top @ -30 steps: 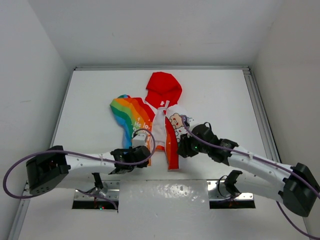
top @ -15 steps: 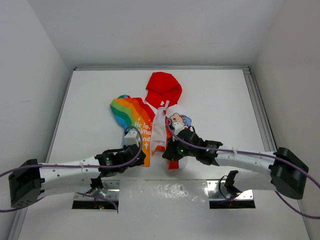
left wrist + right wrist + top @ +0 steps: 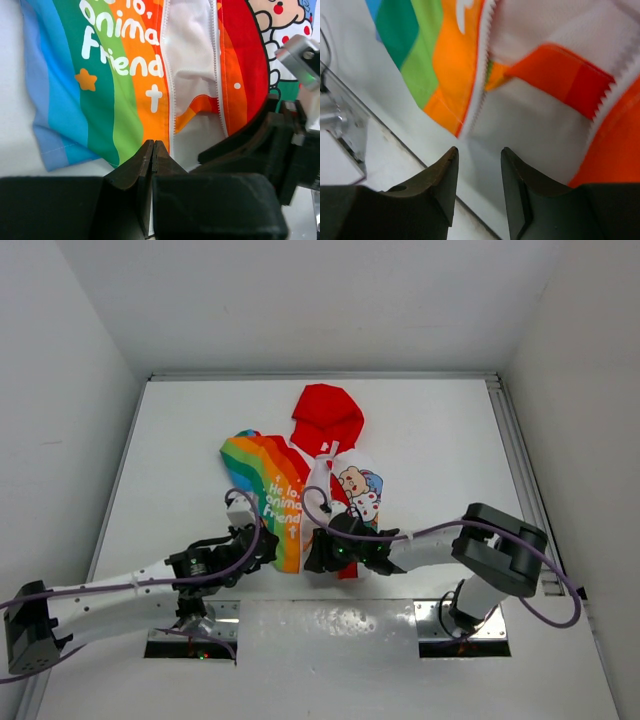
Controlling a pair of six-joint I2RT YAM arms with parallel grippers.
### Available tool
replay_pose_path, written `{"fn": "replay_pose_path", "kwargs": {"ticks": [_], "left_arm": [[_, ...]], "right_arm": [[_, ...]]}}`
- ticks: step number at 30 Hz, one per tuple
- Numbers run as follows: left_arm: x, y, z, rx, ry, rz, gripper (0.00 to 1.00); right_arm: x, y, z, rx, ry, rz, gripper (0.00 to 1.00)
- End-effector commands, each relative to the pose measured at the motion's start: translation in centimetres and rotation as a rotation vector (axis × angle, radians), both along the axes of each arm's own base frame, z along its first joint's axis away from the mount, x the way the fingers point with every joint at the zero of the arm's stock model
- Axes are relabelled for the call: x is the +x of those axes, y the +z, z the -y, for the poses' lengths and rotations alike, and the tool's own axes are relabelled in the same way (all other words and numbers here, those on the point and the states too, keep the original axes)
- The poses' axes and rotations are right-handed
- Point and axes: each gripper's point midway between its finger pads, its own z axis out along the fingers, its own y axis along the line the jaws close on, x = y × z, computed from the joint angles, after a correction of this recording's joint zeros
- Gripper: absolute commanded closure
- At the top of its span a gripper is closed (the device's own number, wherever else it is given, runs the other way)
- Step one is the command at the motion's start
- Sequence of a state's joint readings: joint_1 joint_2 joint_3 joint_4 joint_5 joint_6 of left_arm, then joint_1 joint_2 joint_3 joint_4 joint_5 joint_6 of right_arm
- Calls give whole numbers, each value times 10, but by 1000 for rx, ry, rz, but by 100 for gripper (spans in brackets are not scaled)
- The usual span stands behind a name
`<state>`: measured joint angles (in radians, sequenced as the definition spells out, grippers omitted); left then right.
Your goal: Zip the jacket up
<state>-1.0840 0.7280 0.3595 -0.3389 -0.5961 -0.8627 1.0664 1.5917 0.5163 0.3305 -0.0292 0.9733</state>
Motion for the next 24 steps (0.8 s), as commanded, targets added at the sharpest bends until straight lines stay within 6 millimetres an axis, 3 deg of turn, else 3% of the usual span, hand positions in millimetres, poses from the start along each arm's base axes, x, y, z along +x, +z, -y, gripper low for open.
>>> {"fn": "replay_pose_path", "kwargs": {"ticks": [1, 7, 14, 24], "left_arm": [[7, 20, 1, -47, 27, 38, 100], [8, 36, -1, -93, 26, 79, 98], [8, 36, -3, -92, 27, 81, 88], [5, 33, 1, -99, 6, 54, 73]], "right_arm": [[20, 18, -26, 129, -66, 53, 60], [30, 4, -29, 140, -131, 67, 62], [31, -4, -34, 152, -139, 50, 66], [28, 12, -48, 249, -98, 57, 89]]}}
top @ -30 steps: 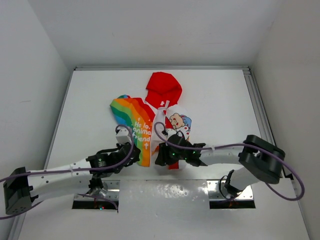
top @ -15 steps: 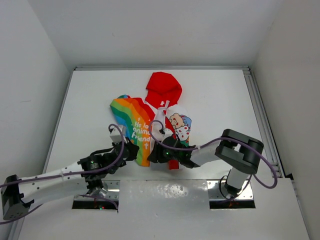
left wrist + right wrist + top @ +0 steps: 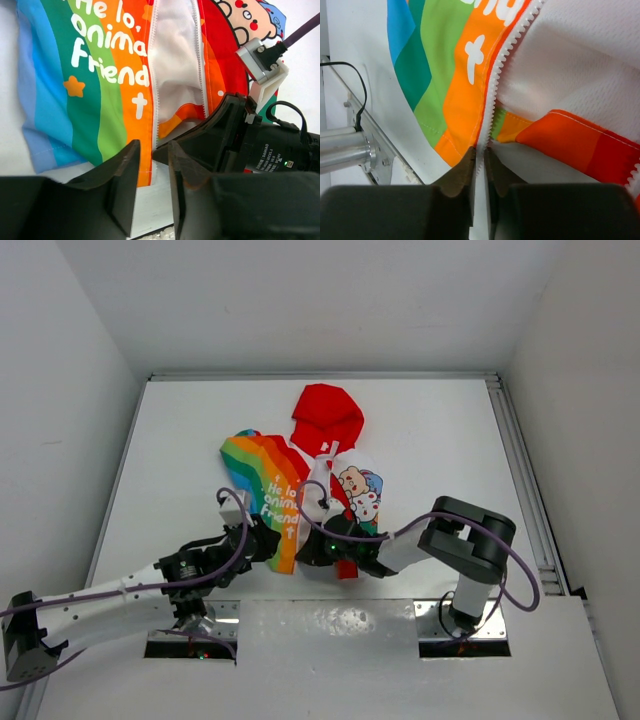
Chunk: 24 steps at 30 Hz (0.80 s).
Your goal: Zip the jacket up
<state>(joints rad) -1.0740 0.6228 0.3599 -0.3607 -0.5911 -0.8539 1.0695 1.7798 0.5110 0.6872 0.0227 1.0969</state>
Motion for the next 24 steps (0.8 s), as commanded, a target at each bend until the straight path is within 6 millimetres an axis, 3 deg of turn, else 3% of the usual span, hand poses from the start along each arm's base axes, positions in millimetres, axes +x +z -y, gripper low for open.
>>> {"fn": "replay_pose_path", "kwargs": {"ticks": [1, 4, 9, 13, 19, 21, 22, 23, 24], "left_arm": [[4, 14, 4, -28, 4, 12, 72], [2, 9, 4, -35, 8, -6, 64], [2, 11, 9, -47, -14, -16, 52], [3, 18, 16, -39, -49, -12, 49], [-2, 14, 29, -79, -122, -22, 48], [-5, 10, 33, -83, -156, -34, 48], [-6, 8, 32, -70, -153, -48, 48], [-7, 1, 23, -27, -132, -68, 48], [-6, 0, 20, -10, -116, -70, 48]], "right_arm": [[3, 18, -14, 83, 20, 44, 92], [5, 30, -13, 120, 18, 82, 100], [10, 70, -4, 160, 34, 229, 100], [16, 93, 4, 156, 23, 312, 100], [17, 98, 6, 144, 33, 317, 100], [18, 82, 10, 67, 36, 251, 100], [19, 83, 5, 49, 44, 225, 100], [13, 70, 9, 15, 57, 178, 100], [7, 66, 8, 27, 73, 156, 89]]}}
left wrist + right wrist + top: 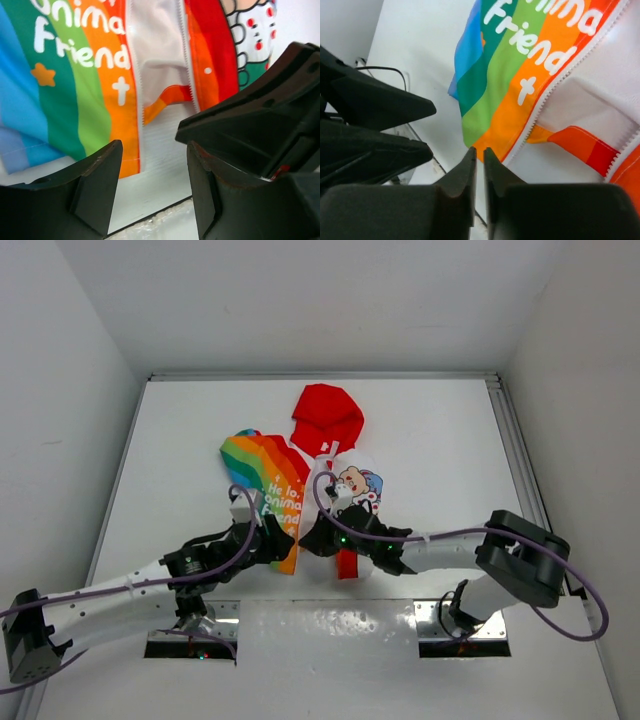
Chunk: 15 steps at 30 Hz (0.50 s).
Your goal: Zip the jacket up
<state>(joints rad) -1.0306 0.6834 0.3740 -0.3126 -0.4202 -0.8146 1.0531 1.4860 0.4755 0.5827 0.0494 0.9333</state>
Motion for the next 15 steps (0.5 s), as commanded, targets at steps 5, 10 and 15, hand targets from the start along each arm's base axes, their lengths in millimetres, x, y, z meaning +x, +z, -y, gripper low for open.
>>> {"fn": "replay_pose_path", "kwargs": {"ticks": [5, 10, 15], "left_arm": [[3, -6, -14, 34, 59, -20, 49], [2, -13, -20, 41, 91, -37, 50], [3, -12, -24, 35, 105, -26, 51]], "right_arm": [[-18, -39, -4, -63, 44, -165, 64], [-20, -53, -19, -70, 71, -216, 60], [-19, -65, -30, -31, 64, -243, 60]]}}
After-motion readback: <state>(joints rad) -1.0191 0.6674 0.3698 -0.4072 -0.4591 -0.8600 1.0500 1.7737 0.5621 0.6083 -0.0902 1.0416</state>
